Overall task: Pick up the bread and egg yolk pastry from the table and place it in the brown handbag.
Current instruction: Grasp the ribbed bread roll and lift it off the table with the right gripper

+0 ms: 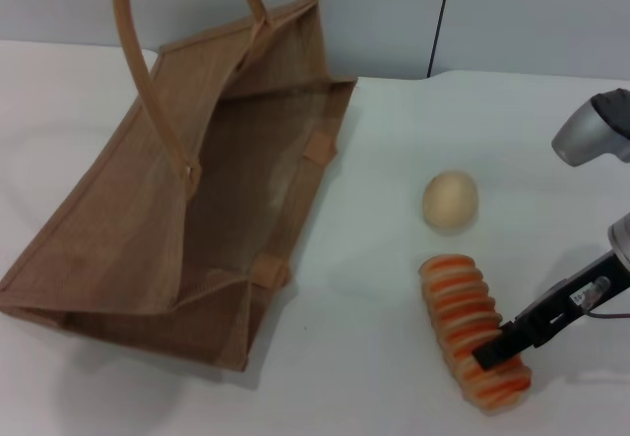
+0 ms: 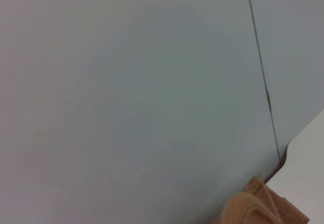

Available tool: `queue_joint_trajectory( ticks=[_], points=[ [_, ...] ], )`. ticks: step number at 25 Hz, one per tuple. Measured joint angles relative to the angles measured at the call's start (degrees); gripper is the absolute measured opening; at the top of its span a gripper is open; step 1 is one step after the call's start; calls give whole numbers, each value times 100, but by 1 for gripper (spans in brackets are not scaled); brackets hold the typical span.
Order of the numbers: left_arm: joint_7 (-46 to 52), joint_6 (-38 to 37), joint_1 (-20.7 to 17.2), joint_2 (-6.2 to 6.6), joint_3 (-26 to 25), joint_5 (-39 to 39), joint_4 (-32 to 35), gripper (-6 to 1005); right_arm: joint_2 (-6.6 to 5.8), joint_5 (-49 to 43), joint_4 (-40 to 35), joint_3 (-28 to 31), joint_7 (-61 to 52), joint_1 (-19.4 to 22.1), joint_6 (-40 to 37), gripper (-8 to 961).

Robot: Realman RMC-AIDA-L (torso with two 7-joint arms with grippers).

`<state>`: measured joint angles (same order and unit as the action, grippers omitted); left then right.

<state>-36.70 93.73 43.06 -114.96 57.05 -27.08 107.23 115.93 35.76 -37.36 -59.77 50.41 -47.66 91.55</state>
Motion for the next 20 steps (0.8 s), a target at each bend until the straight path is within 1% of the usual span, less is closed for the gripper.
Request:
queue_joint_trajectory(
  ticks=[7, 15, 18, 20],
  points=[
    [5, -12, -4, 0, -1, 2, 0, 115, 0, -1, 0, -12, 23, 0, -4, 488],
    [6, -16, -9, 0, -2, -16, -18, 115, 8, 3, 0, -163, 29, 13, -54, 433],
    [6, -44, -20, 0, -2, -21, -32, 115, 9, 2, 0, -163, 30, 29, -99, 384],
    [6, -65, -38, 0, -2, -25, -41, 115, 7, 2, 0, -161, 30, 34, -123, 369]
  ],
)
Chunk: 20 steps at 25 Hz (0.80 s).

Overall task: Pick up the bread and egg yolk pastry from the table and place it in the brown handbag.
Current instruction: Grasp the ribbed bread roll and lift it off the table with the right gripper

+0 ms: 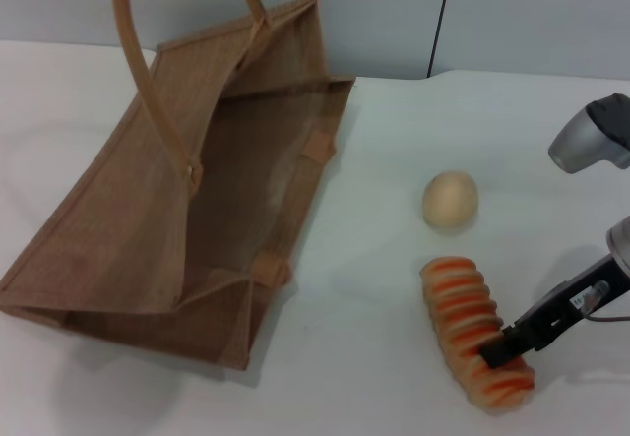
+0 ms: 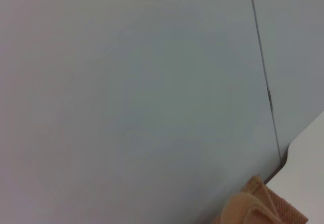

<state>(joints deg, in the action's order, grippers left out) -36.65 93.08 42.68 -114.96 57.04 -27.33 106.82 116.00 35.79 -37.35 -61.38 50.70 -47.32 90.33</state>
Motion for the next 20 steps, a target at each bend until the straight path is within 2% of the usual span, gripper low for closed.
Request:
queue_joint_trajectory(
  ticks=[13, 20],
  points=[
    [0, -12, -6, 0, -12, -2, -6, 115, -15, 26, -110, 68, -27, -22, -13, 253],
    [-14, -11, -6, 0, -35, 9, -6, 115, -18, 14, -732, 239, -129, 31, 256, 223]
  ],
)
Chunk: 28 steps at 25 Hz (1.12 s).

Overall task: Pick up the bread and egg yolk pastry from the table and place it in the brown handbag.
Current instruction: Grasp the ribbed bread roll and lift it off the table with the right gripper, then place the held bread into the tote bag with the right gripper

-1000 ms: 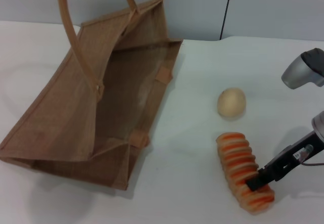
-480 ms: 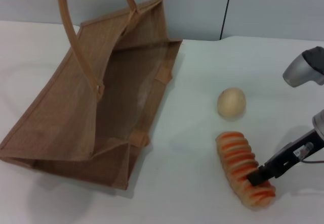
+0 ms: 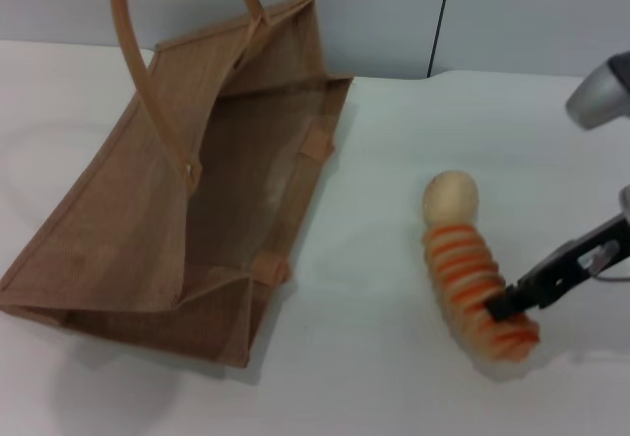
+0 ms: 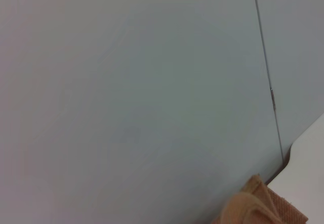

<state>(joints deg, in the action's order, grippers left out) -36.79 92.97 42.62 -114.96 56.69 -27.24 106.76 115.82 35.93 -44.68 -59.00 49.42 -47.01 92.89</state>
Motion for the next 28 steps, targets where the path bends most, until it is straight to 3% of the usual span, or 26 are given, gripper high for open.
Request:
queue_joint_trajectory(
  ticks=[5, 12, 19, 25, 28],
  points=[
    [-2, 7, -2, 0, -8, 1, 1, 115, -33, -145, -598, 415, -65, 61, 232, 206],
    [-3, -10, 6, 6, -8, -32, 3, 115, 25, -99, -1448, 769, -133, 71, 717, 196],
    [3, -155, 158, 0, 49, -66, -47, 114, 43, 893, -1535, 196, -202, -7, 788, 169],
    [6, -168, 358, -86, 86, -217, -161, 114, 47, 1438, -1253, -300, -185, -301, 245, 169],
    [27, -199, 432, -119, 205, -249, -164, 114, 41, 1612, -740, -484, 0, -576, -250, 170]
  ],
)
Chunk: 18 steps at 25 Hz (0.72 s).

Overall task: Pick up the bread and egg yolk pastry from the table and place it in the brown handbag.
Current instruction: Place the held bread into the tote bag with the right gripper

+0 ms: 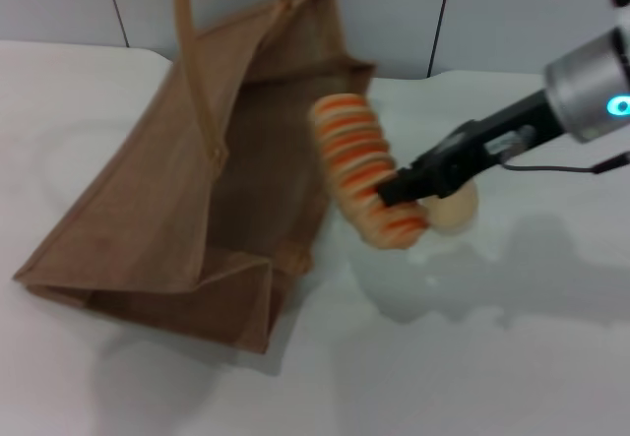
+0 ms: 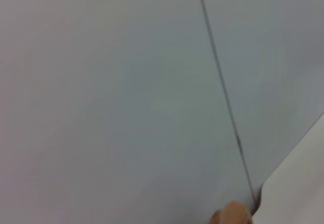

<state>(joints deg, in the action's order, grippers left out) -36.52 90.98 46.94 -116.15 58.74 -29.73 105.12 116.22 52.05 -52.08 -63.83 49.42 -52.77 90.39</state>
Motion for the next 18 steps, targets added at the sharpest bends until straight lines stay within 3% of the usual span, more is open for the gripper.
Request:
queue_joint_trajectory(
  ticks=[7, 18],
  points=[
    [179, -254, 49, -2, 398, -216, -60, 114, -16, 229, 1377, -38, 815, -597, -778, 170],
    [354, -338, 67, -4, 629, -545, 5, 114, 0, 400, 1952, -49, 1208, -787, -1886, 156]
  ],
)
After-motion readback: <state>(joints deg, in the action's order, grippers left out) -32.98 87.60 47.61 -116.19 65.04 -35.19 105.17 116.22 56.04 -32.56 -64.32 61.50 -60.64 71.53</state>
